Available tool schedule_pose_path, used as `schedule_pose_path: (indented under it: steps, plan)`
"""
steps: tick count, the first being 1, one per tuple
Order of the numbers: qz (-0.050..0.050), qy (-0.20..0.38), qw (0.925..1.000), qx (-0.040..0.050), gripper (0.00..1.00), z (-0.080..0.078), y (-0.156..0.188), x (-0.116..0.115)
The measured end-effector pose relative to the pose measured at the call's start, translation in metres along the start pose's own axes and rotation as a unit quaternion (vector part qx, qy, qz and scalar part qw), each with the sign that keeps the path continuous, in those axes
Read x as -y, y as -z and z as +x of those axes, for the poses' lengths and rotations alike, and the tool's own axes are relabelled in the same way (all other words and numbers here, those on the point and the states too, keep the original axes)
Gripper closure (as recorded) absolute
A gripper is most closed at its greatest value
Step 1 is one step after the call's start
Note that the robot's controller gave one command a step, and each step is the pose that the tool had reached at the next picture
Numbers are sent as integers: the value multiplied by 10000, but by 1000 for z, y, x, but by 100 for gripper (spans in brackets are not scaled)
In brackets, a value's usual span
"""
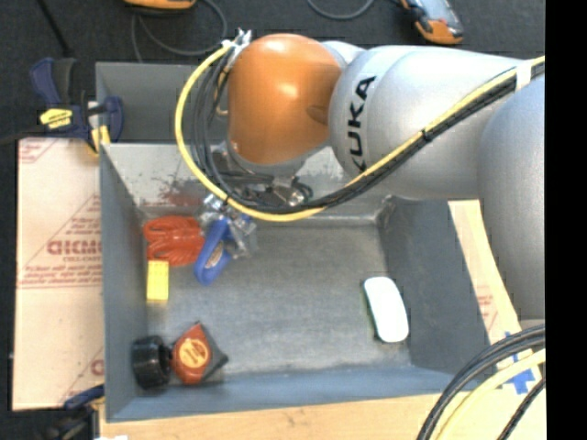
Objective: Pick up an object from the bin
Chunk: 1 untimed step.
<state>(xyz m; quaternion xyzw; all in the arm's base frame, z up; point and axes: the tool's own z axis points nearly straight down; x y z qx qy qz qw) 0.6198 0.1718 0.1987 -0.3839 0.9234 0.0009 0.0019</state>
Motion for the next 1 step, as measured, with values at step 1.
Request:
schedule_pose_path:
  steps: [1]
  plan:
    - [2,-15,10000,-18,100,-5,55,7]
